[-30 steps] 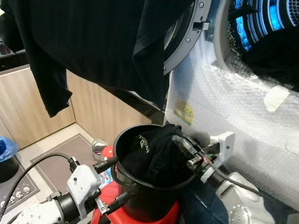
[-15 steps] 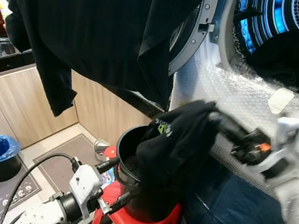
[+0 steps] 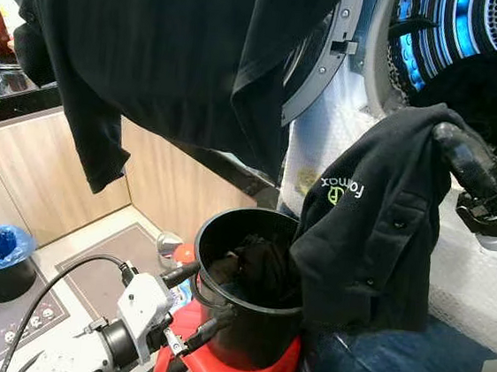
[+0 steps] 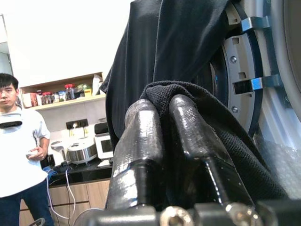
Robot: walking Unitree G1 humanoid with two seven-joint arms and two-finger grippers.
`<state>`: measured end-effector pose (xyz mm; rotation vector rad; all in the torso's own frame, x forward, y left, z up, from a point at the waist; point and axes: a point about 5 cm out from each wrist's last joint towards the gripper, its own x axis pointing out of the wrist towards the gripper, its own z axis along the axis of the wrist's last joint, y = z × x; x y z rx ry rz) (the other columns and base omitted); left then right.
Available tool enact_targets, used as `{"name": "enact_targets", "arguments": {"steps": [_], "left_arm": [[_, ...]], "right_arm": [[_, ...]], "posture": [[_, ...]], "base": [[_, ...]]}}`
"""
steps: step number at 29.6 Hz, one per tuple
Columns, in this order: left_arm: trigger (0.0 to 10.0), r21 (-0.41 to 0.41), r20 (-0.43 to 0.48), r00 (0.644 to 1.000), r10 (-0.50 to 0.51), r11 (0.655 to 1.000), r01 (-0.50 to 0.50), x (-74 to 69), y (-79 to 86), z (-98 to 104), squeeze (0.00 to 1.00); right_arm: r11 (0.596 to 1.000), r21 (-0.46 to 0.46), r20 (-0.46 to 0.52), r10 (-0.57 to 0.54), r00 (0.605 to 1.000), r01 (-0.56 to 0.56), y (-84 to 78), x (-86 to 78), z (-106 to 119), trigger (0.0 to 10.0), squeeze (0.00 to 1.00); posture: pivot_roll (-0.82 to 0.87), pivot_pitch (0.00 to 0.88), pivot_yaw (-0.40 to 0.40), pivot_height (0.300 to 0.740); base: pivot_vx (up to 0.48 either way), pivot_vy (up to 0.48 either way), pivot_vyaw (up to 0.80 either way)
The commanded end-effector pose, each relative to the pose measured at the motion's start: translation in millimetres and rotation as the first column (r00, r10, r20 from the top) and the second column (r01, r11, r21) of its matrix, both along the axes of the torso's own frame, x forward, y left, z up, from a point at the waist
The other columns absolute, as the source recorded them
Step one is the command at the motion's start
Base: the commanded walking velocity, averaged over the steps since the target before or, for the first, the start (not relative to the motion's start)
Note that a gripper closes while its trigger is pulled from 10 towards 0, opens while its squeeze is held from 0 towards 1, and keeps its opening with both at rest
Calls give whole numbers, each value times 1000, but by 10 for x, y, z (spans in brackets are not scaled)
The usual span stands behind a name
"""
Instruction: Clothes washing
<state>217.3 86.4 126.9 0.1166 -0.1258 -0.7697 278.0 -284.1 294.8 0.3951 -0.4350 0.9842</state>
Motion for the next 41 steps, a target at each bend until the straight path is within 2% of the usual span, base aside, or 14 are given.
{"name": "enact_targets", "arguments": {"steps": [1,3,4,5,6,24,28,30,34,36,37,39,40,41], "left_arm": [[10000,-13,0,1000,-2,1000,2,7,-3,7,0],[10000,-14,-1,1000,-1,1000,1,7,-4,6,0],[10000,-15,-2,1000,4,1000,-4,-1,-9,6,0],[10000,-15,-2,1000,4,1000,-4,-1,-9,6,0],[10000,-17,-3,1000,8,1000,-8,-7,-9,4,0],[10000,-28,-12,999,32,999,-33,-48,-23,-13,0],[10000,-30,-16,999,29,999,-30,-61,-30,-17,0],[10000,-33,-21,999,27,999,-28,-70,-33,-21,0],[10000,-40,-33,999,21,999,-22,-90,-49,-29,0],[10000,-42,-37,999,14,999,-15,-117,-63,-32,0],[10000,-43,-42,999,9,999,-11,-140,-73,-36,0],[10000,-44,-47,999,7,999,-9,-160,-80,-43,0],[10000,-51,-64,998,1,999,-4,-207,-97,-60,0],[10000,-53,-70,998,-1,999,-3,-221,-102,-65,0]], "right_arm": [[1000,7,51,2,999,-3,-35,-32,134,10000,0],[999,39,56,-17,998,15,-80,-3,209,10000,0],[960,225,116,-194,974,164,-253,224,851,10000,0],[960,225,116,-194,974,164,-253,224,851,10000,0],[930,307,138,-251,958,200,-300,273,1173,10000,0],[938,292,167,-244,955,189,-265,380,1435,10000,0],[918,276,75,-315,946,284,-231,510,1462,10000,0],[852,263,-55,-456,888,453,-243,649,1462,10000,0],[742,255,-203,-585,785,620,-291,753,1454,10000,0],[653,244,-300,-653,696,718,-351,788,1433,10000,0],[582,227,-332,-708,624,781,-396,793,1433,10000,0],[555,210,-344,-728,593,805,-407,798,1430,10000,0],[448,168,-373,-795,477,878,-468,792,1423,10000,0],[410,156,-380,-815,438,899,-488,787,1424,10000,0]], "posture": [[-91,20,25,740],[-90,25,26,740],[-87,38,24,740],[-87,38,24,740],[-87,38,24,740],[-69,45,-2,740],[-71,48,-2,740],[-74,51,-1,740],[-82,55,0,740],[-89,69,-3,740],[-90,72,-4,740],[-91,83,-7,740],[-94,91,-10,740],[-94,91,-10,740]], "base": [[0,0,0],[0,0,0],[0,0,0],[0,0,0],[0,0,0],[0,0,0],[0,0,0],[0,0,0],[0,0,0],[0,0,0],[0,0,0],[0,0,0],[0,0,0],[0,0,0]]}}
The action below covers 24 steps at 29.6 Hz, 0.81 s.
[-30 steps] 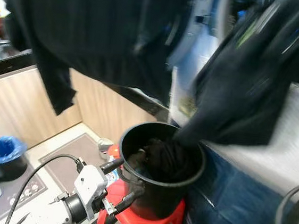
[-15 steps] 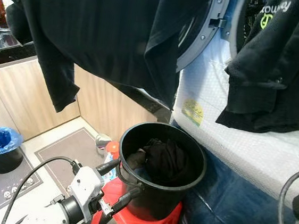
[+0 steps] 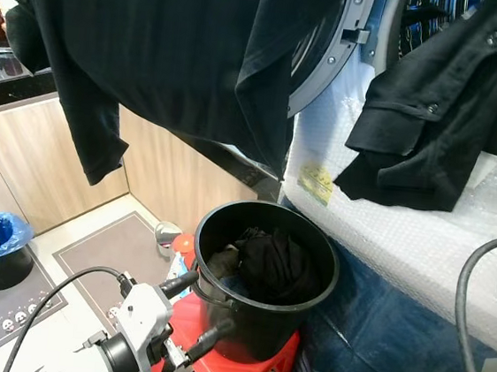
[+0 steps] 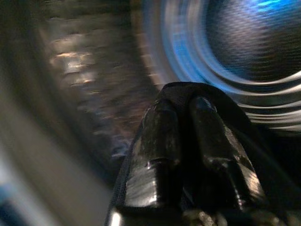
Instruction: Clothes washing
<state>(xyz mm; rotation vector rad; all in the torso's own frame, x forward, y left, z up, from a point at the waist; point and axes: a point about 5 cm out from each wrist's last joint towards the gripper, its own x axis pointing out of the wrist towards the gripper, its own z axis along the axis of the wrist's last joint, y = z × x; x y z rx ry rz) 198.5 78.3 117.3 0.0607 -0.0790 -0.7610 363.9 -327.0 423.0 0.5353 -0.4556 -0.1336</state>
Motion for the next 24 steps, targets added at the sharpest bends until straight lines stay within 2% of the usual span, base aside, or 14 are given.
{"name": "enact_targets", "arguments": {"steps": [1,2,4,5,6,10,13,15,17,20,21,22,23,24], "left_arm": [[10000,-20,-9,1000,-9,1000,9,-49,-26,28,0],[10000,-20,-9,1000,-9,1000,9,-49,-26,28,0],[10000,-20,-18,1000,-11,1000,11,-101,-38,15,0],[10000,-20,-23,1000,-12,1000,11,-123,-43,9,0],[10000,-20,-28,1000,-12,1000,11,-146,-48,2,0],[10000,-25,-43,999,-9,1000,8,-210,-70,-8,0],[10000,-30,-51,999,-7,1000,6,-237,-89,-11,0],[10000,-33,-55,998,-4,999,2,-250,-98,-11,0],[10000,-34,-56,998,-1,999,-1,-253,-99,-11,0],[10000,-37,-62,998,13,999,-15,-272,-105,-6,0],[10000,-38,-63,998,17,999,-19,-282,-110,-5,0],[10000,-38,-63,998,17,999,-19,-282,-110,-5,0],[10000,-38,-66,998,23,999,-25,-291,-109,-4,0],[10000,-39,-67,997,25,999,-28,-294,-107,-3,0]], "right_arm": [[994,2,12,-113,994,113,-68,-76,150,10000,0],[994,2,12,-113,994,113,-68,-76,150,10000,0],[979,17,12,-204,979,204,-135,-127,197,10000,0],[964,35,19,-266,964,265,-174,-166,241,10000,0],[958,73,47,-281,959,277,-176,-196,305,10000,0],[950,213,220,-274,936,228,-135,-312,571,10000,0],[949,274,299,-239,924,157,-79,-339,674,10000,0],[942,302,334,-249,909,147,-58,-356,712,10000,0],[942,308,347,-244,905,136,-36,-352,724,10000,0],[943,302,319,-237,918,138,63,-246,637,10000,0],[952,266,279,-225,934,150,135,-152,535,10000,0],[952,266,279,-225,934,150,135,-152,535,10000,0],[969,195,227,-197,954,153,235,-40,414,10000,0],[975,165,205,-178,962,145,282,8,361,10000,0]], "posture": [[-95,100,-13,740],[-95,100,-13,740],[-93,110,-21,740],[-93,114,-21,740],[-92,117,-24,740],[-88,126,-35,740],[-83,128,-42,740],[-80,129,-46,740],[-79,129,-47,740],[-71,139,-52,740],[-65,141,-53,740],[-65,141,-53,740],[-61,145,-55,740],[-61,145,-55,740]], "base": [[0,0,0],[0,0,0],[0,0,0],[0,0,0],[0,0,0],[0,0,0],[0,0,0],[0,0,0],[0,0,0],[0,0,0],[0,0,0],[0,0,0],[0,0,0],[0,0,0]]}}
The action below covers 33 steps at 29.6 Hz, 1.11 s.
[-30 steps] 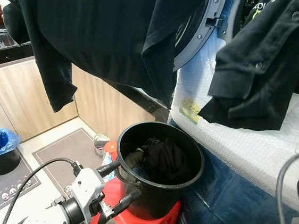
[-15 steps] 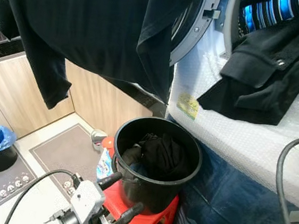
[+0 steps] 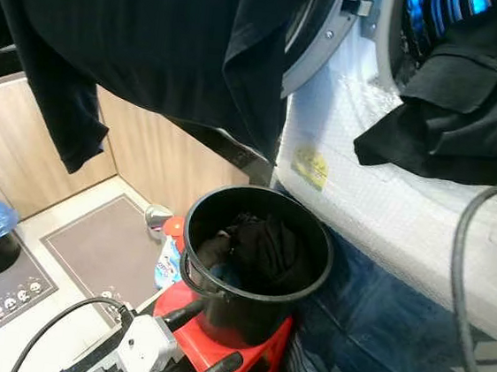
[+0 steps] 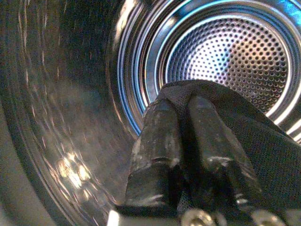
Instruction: Clothes washing
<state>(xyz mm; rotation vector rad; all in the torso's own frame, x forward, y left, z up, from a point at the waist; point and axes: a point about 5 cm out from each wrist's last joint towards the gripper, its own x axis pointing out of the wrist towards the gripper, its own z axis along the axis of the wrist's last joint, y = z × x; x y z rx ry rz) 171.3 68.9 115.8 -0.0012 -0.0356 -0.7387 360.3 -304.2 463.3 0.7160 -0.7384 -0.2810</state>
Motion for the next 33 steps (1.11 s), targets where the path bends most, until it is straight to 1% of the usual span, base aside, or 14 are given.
{"name": "enact_targets", "arguments": {"steps": [1,3,5,6,9,10,11,15,19,27,28,30,31,33], "left_arm": [[10000,2,-5,1000,6,1000,-6,-25,-13,14,0],[10000,2,-8,1000,11,1000,-11,-38,-10,15,0],[10000,3,-12,1000,16,1000,-16,-49,-2,13,0],[10000,3,-12,1000,16,1000,-16,-49,-2,13,0],[10000,3,-18,1000,18,1000,-18,-60,0,16,0],[10000,3,-18,1000,18,1000,-18,-60,0,16,0],[10000,4,-20,1000,16,1000,-16,-64,-3,18,0],[10000,4,-21,1000,13,1000,-13,-56,-1,19,0],[10000,5,-21,1000,11,1000,-11,-50,-1,18,0],[10000,8,-24,1000,11,1000,-11,-55,-3,21,0],[10000,13,-24,1000,15,1000,-15,-66,12,20,0],[10000,18,-23,1000,21,1000,-21,-85,27,22,0],[10000,20,-22,999,23,1000,-23,-93,29,24,0],[10000,19,-25,999,32,999,-32,-115,30,25,0]], "right_arm": [[998,-63,-48,13,999,-16,81,71,-72,10000,0],[984,-179,-157,-27,987,-2,173,168,-204,10000,0],[952,-305,-248,-80,966,1,265,257,-348,10000,0],[952,-305,-248,-80,966,1,265,257,-348,10000,0],[942,-332,-341,-84,936,-36,286,328,-529,10000,0],[942,-332,-341,-84,936,-36,286,328,-529,10000,0],[942,-335,-359,-104,927,-24,244,324,-569,10000,0],[951,-310,-344,-106,933,-7,177,286,-525,10000,0],[955,-295,-345,-90,934,-16,161,270,-481,10000,0],[954,-300,-338,-116,934,10,116,242,-454,10000,0],[977,-184,-302,-157,940,104,-95,130,-413,10000,0],[972,-13,-258,-228,939,233,-396,-62,-367,10000,0],[963,31,-246,-252,936,268,-479,-123,-354,10000,0],[952,61,-218,-280,935,299,-566,-204,-309,10000,0]], "posture": [[-61,145,-55,740],[-54,152,-55,740],[-54,160,-54,740],[-54,160,-54,740],[-56,166,-53,740],[-56,166,-53,740],[-62,172,-51,740],[-67,176,-46,740],[-70,177,-46,740],[-69,178,-45,740],[-49,183,-52,740],[-40,183,-56,740],[-37,184,-57,740],[-21,184,-60,740]], "base": [[0,0,0],[0,0,0],[0,0,0],[0,0,0],[0,0,0],[0,0,0],[0,0,0],[0,0,0],[0,0,0],[0,0,0],[0,0,0],[0,0,0],[0,0,0],[0,0,0]]}}
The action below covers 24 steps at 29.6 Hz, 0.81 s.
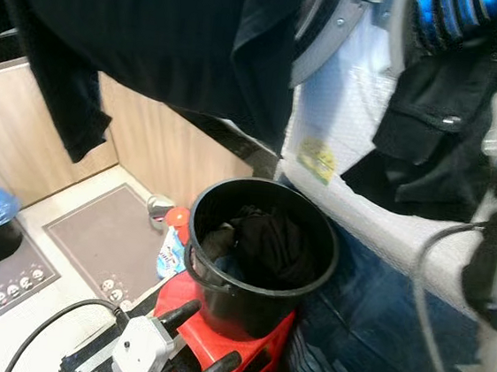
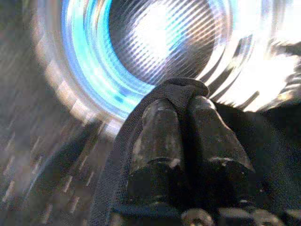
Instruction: Clothes washing
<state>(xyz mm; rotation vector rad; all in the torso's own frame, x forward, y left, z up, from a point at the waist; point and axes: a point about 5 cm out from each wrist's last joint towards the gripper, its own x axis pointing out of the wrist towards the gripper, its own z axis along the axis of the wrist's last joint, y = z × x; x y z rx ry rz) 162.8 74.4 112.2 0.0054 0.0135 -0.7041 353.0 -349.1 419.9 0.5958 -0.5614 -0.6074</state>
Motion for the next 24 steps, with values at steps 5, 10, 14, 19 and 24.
{"name": "enact_targets", "arguments": {"steps": [5,10,14,19,24], "left_arm": [[10000,1,11,1000,13,1000,-13,-59,1,58,0],[10000,-1,6,999,34,999,-34,-88,13,67,0],[10000,-2,0,999,33,999,-33,-110,0,70,0],[10000,0,-2,999,33,999,-33,-108,5,70,0],[10000,2,-2,999,35,999,-35,-102,4,74,0]], "right_arm": [[996,49,124,-86,988,81,-182,-230,238,10000,0],[990,66,179,-136,974,126,-254,-344,339,10000,0],[994,-27,87,-101,991,104,-118,-191,241,10000,0],[991,-117,-32,-71,997,67,18,-38,114,10000,0],[980,-198,-154,-36,987,5,149,106,-43,10000,0]], "posture": [[-10,186,-63,740],[1,193,-70,740],[-3,202,-69,740],[-3,210,-67,740],[-2,211,-65,740]], "base": [[0,0,0],[0,0,0],[0,0,0],[0,0,0],[0,0,0]]}}
